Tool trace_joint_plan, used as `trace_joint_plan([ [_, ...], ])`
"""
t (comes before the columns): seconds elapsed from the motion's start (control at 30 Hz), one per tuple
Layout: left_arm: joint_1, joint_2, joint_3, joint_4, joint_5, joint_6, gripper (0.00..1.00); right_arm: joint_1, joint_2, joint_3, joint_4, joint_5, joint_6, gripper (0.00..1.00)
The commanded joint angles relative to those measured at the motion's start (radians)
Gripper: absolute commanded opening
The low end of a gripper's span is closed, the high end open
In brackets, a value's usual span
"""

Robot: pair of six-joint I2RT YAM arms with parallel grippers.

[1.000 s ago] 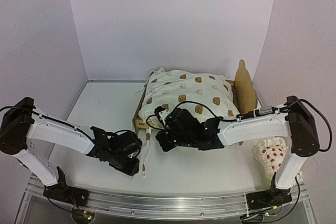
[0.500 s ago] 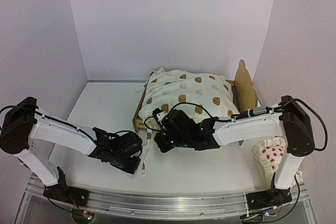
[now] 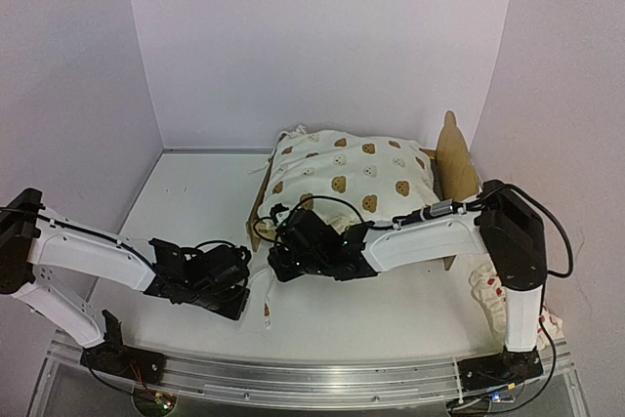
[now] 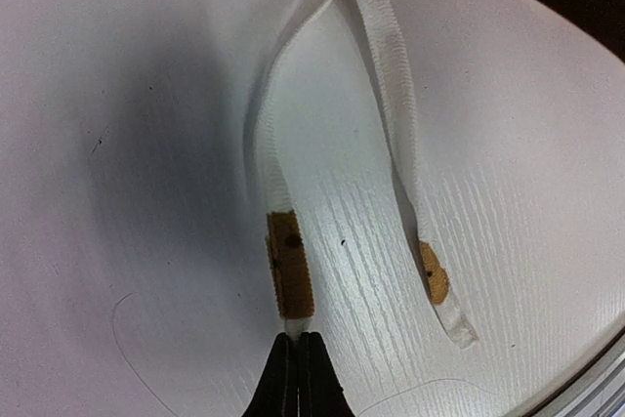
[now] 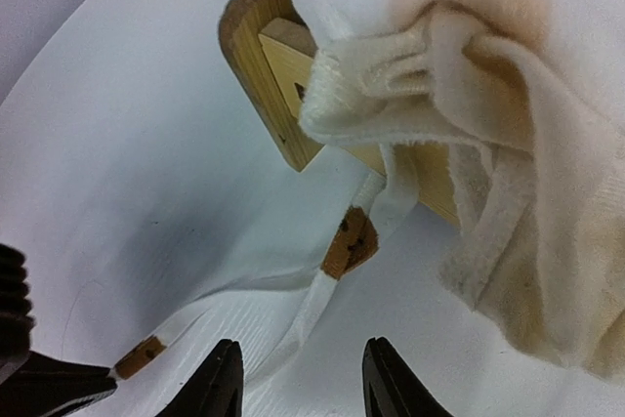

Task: Set up the pet bed

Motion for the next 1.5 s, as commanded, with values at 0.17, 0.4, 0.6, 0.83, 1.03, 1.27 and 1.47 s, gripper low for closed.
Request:
trace_joint_plan([
  [0.17,0.000,-0.013,-0.018,0.074,0.014,0.018,0.00,-0.044,0.107,0.069,0.119,0.155,0.088,0.43],
  [0.4,0.001,-0.024,-0.026,0.078,0.019,0.028,0.00,-0.096,0.128,0.040,0.234,0.051,0.123,0.39],
  [0.6,0.001,-0.038,-0.027,0.073,0.018,0.029,0.00,-0.105,0.140,0.035,0.315,-0.010,0.117,0.35],
  [0.83,0.001,-0.040,-0.027,0.078,0.025,0.026,0.00,-0.105,0.157,0.040,0.346,-0.020,0.120,0.26],
  [1.03,0.001,-0.045,-0.027,0.078,0.030,0.025,0.00,-0.110,0.165,0.039,0.350,0.015,0.123,0.16],
  [1.27,0.000,-0.066,-0.027,0.084,0.036,0.029,0.00,-0.115,0.179,0.034,0.353,0.016,0.127,0.03],
  [1.47,0.001,-0.098,-0.007,0.069,0.021,0.044,0.00,-0.117,0.141,-0.021,0.383,0.000,0.115,0.00],
])
